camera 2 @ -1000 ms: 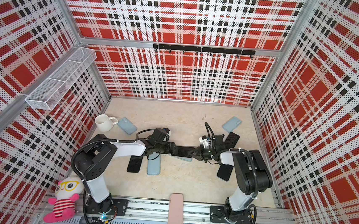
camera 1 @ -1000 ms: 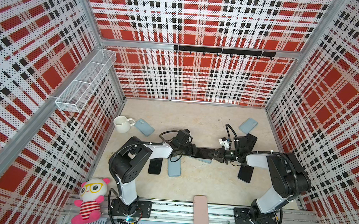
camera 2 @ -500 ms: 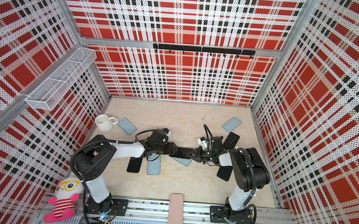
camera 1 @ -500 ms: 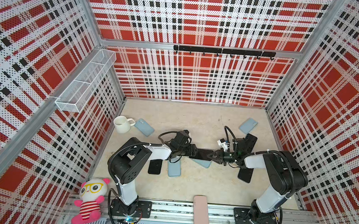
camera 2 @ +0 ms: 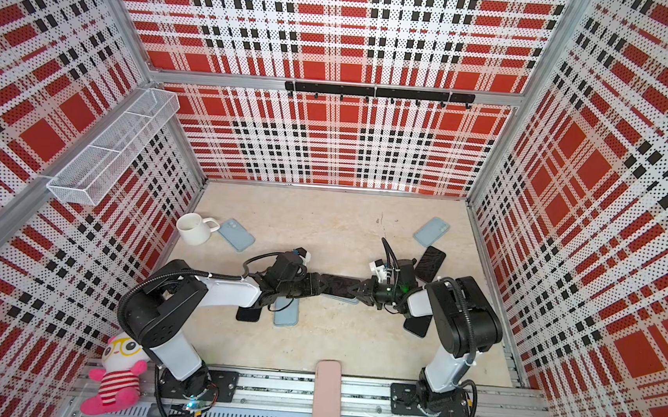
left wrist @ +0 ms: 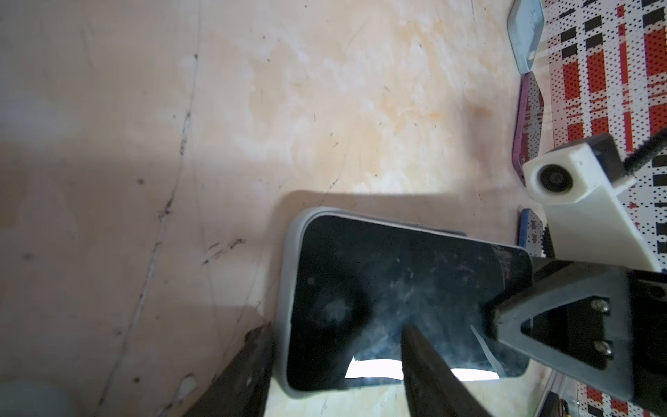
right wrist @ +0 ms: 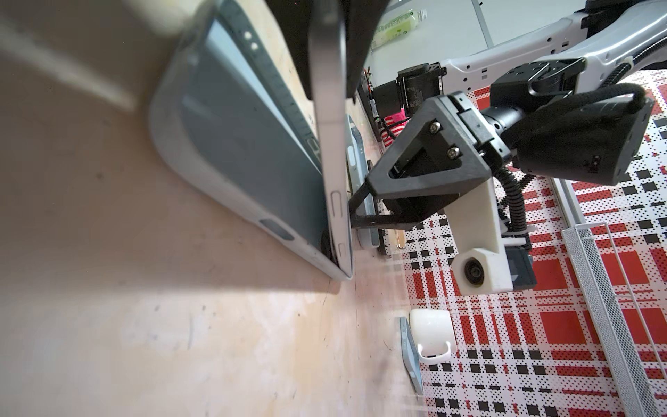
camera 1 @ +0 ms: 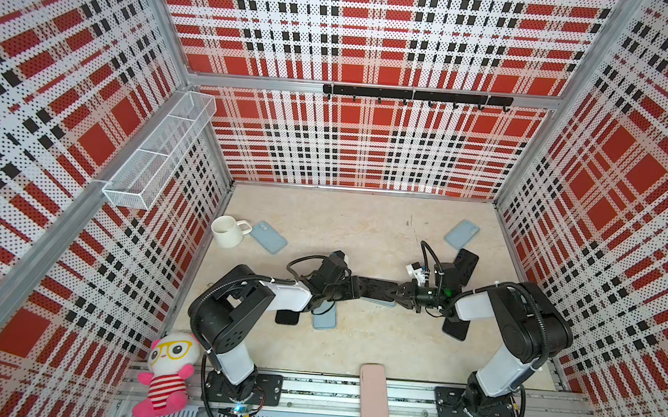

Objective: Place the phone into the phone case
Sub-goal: 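Lower the black phone into the held case with the right gripper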

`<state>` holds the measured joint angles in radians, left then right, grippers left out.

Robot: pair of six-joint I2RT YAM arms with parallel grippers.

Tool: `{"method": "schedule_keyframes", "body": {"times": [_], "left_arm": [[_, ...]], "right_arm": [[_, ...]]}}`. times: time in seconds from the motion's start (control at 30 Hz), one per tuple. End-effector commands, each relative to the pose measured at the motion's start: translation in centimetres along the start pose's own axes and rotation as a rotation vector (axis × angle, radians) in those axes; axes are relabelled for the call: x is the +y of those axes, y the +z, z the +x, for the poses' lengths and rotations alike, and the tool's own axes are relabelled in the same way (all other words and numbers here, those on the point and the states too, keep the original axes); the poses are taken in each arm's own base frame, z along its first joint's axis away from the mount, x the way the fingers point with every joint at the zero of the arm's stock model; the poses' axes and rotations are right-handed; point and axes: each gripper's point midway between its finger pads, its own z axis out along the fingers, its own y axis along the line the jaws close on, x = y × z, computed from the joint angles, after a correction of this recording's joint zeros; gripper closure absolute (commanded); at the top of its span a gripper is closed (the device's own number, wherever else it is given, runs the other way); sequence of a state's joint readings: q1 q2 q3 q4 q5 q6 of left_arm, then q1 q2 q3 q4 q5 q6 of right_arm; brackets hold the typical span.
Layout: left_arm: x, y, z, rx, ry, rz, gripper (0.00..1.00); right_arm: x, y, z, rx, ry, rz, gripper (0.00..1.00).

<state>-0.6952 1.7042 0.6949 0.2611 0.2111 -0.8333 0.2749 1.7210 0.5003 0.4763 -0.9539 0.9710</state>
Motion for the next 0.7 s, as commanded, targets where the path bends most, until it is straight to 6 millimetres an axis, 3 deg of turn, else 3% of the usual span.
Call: {"method": "schedule_keyframes", "body": {"times": [0.0, 0.33, 0.67], "left_arm": [[-0.7, 0.3, 4.7, 0.162, -0.04, 0.033, 0.42], [1.9, 0.6, 3.2, 0.138, 0.089, -0.148, 0.43], [2.7, 1.1, 2.9, 0.131, 0.108, -0.183, 0.48]], "right_arm": [[-3.7, 0.3, 1.3, -0.004, 0.143, 0.151, 1.0], [-4.2, -0.2, 1.3, 0.084, 0.07, 0.292, 0.94], [-3.9, -2.0, 0.5, 0.132, 0.033, 0.479, 0.73]]}}
